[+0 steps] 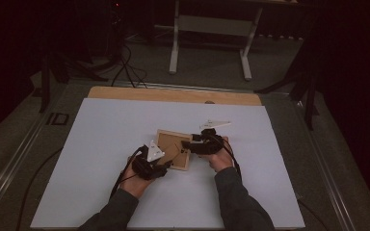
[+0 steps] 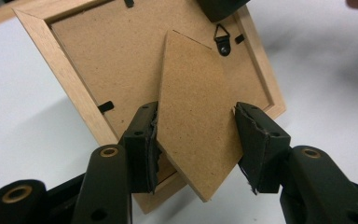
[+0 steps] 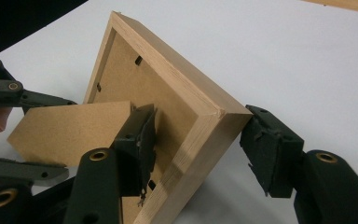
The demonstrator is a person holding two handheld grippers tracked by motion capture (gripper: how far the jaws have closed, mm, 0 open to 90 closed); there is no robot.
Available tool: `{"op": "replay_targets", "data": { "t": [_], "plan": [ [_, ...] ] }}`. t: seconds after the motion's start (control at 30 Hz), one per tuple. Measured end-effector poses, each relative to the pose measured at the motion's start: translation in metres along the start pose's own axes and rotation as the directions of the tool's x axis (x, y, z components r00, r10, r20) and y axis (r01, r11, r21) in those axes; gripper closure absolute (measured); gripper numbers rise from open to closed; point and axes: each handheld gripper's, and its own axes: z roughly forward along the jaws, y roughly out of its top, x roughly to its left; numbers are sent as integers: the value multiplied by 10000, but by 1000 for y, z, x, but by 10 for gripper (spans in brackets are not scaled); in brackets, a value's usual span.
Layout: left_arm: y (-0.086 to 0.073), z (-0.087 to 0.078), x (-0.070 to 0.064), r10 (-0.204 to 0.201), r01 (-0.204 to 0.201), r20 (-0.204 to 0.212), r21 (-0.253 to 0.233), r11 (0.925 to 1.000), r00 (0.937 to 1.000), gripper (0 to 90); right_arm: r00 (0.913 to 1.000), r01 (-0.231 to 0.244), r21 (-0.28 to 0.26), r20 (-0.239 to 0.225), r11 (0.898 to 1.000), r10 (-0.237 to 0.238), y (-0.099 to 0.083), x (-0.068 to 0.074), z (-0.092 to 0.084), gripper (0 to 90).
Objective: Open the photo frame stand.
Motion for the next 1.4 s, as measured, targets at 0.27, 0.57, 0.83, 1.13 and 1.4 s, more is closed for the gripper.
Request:
{"op": "replay_targets", "data": {
  "t": [0.27, 0.57, 0.83, 1.13, 1.4],
  "plan": [
    [2, -1, 7, -633, 621, 679, 201, 9979, 9957, 546, 9996, 258, -24, 133, 9997, -258, 1, 2, -2, 463],
    [3, -5, 18, -1572, 1563, 1454, 179, 9876, 9768, 571, 9991, 412, -78, 89, 9991, -412, 3, 6, -5, 494],
    [3, -7, 23, -1745, 1707, 1497, 380, 9846, 9732, 644, 9984, 555, -154, 100, 9983, -554, 5, 9, -7, 509],
    [4, -9, 22, -1511, 1486, 1424, 285, 9885, 9782, 670, 9976, 669, -153, 172, 9976, -667, 6, 10, -8, 517],
    [6, -9, 19, -1229, 1219, 1125, 156, 9924, 9860, 685, 9967, 761, -421, 324, 9962, -748, 8, 13, -14, 553]
  ]
}}
